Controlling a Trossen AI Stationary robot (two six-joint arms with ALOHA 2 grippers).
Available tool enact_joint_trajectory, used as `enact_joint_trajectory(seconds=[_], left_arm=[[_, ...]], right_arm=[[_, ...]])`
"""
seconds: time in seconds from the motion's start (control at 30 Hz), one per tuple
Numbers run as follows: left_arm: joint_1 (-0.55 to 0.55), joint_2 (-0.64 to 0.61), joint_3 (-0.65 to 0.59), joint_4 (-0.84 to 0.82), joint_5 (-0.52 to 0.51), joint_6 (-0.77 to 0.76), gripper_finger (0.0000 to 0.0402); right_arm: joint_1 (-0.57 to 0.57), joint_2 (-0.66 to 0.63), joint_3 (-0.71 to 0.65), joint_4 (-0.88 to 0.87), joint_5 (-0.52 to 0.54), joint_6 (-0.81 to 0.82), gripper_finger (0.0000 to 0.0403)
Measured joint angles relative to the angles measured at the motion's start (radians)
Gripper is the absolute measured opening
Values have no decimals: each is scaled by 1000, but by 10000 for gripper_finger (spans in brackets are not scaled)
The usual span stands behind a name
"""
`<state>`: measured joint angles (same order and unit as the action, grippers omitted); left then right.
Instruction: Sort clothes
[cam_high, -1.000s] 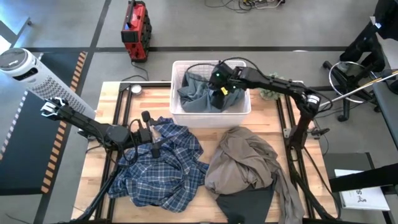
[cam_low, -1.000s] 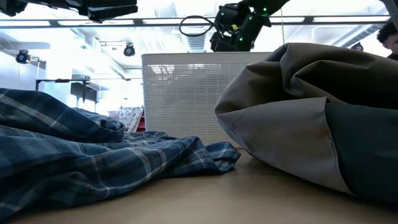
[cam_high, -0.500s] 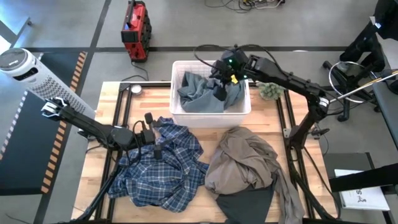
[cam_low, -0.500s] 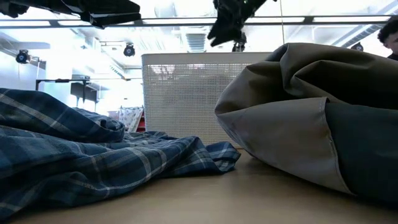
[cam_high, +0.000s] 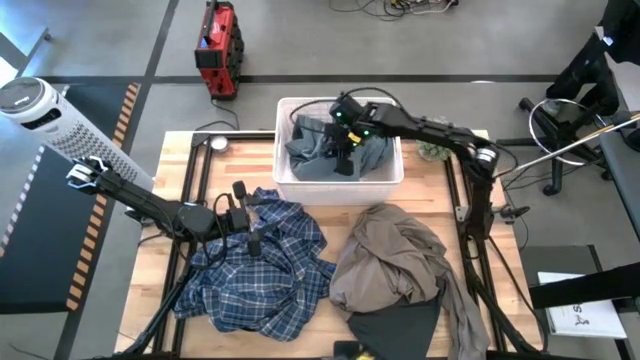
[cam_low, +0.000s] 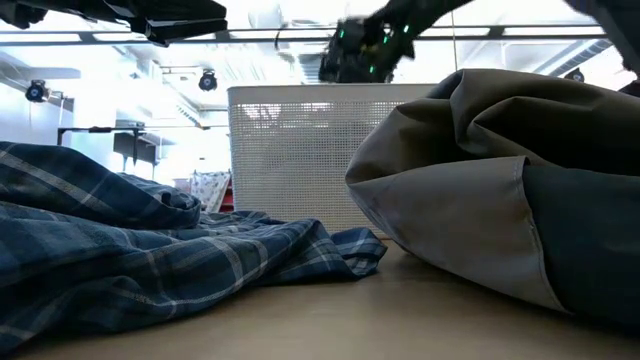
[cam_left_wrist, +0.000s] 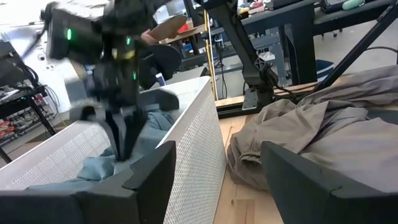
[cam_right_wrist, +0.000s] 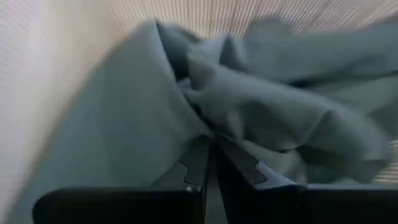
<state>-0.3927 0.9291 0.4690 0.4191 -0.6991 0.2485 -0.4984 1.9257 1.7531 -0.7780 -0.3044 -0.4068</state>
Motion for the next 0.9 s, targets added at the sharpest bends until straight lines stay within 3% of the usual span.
enact_joint_trajectory(seconds=[0.53,0.9], left_arm=[[0,0,0,-19,0,4,158],[0,0,0,-24,0,4,147]], right_arm=[[-90,227,0,-66,-96,-15,0],[-76,112,10,-33,-42,-12,0]])
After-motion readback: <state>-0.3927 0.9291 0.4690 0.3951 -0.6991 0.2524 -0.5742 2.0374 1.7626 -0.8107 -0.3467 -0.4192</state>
